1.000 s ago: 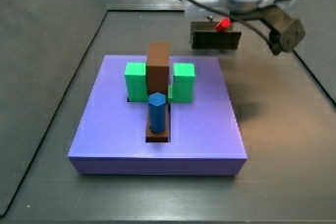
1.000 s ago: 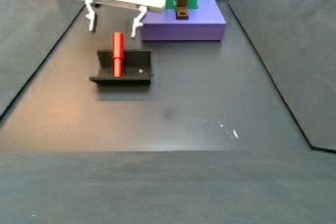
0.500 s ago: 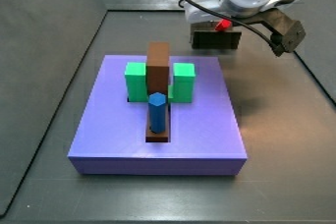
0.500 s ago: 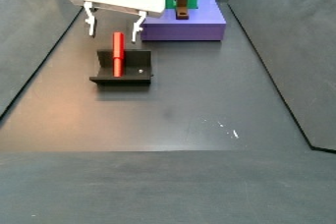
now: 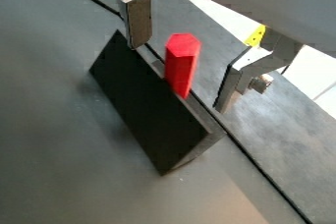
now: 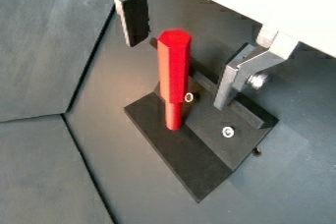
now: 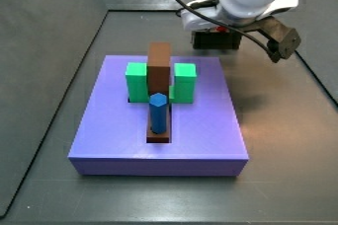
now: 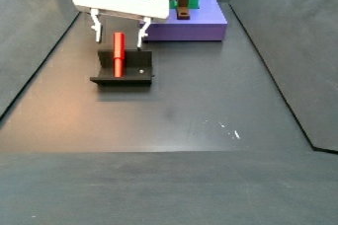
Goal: Pick up the red object. Move up. Place the red object on the fixture. Regrasp the red object. Move to above the board. Insert the red object.
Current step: Regrasp the red object.
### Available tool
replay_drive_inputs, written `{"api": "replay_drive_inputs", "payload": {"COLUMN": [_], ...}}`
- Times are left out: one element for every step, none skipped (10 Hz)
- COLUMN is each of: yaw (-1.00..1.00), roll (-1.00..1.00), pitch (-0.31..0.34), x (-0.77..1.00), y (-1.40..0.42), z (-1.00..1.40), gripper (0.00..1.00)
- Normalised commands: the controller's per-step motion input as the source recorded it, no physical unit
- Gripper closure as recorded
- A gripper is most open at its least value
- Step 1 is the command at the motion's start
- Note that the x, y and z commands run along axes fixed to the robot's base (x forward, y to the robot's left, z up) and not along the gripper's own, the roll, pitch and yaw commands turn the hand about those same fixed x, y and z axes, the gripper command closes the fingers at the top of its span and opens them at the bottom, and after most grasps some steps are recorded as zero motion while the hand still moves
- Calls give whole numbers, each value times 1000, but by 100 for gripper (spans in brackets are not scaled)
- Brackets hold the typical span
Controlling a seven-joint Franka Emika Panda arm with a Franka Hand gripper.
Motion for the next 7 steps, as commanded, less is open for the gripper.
{"api": "replay_drive_inputs", "payload": {"yaw": [0, 0, -51, 0, 0, 0, 0], "roll": [266, -14, -3, -17, -20, -71, -23], "pitch": [0, 11, 0, 0, 0, 0, 0], "x": [0, 0, 0, 0, 0, 0, 0], "y": [-26, 20, 0, 0, 0, 0, 0], "z": [0, 0, 74, 0, 0, 40, 0], "gripper": [0, 0, 0, 0, 0, 0, 0]}}
